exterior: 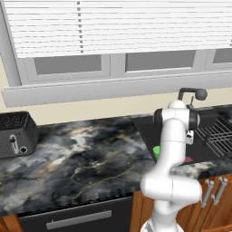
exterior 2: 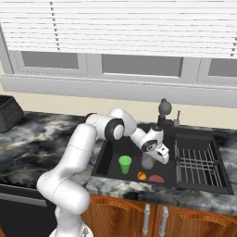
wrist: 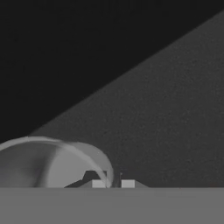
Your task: Pick the cup and glass cup and place them in the sink. Then turn on the water.
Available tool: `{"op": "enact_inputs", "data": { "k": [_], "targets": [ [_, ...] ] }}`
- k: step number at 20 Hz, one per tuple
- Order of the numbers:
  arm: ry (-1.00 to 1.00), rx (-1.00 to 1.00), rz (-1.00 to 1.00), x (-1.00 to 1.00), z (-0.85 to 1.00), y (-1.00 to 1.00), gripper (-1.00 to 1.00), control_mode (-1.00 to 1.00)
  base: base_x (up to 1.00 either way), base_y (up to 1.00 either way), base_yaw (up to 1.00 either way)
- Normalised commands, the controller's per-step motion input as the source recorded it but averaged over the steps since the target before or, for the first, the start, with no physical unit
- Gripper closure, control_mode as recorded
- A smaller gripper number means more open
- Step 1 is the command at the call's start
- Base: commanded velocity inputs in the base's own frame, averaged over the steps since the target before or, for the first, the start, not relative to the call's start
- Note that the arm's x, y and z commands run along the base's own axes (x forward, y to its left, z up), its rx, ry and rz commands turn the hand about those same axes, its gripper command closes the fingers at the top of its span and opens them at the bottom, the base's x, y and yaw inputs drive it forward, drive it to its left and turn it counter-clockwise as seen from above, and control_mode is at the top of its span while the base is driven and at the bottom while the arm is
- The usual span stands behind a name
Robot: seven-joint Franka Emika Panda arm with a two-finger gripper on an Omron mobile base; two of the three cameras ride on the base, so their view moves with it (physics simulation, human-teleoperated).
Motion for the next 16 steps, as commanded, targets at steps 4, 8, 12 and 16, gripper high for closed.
{"op": "enact_inputs", "data": {
  "k": [4,8,12,16],
  "targets": [
    [-0.17,0.00,0.00,0.00,-0.03,0.11,1.00,-1.00,0.00,0.00,0.00],
    [-0.03,0.00,0.00,0.00,0.00,0.04,1.00,-1.00,0.00,0.00,0.00],
    [0.00,0.00,0.00,0.00,0.00,0.09,-1.00,-1.00,0.00,0.00,0.00],
    [0.00,0.00,0.00,0.00,0.00,0.00,-1.00,-1.00,0.00,0.00,0.00]
  ]
}}
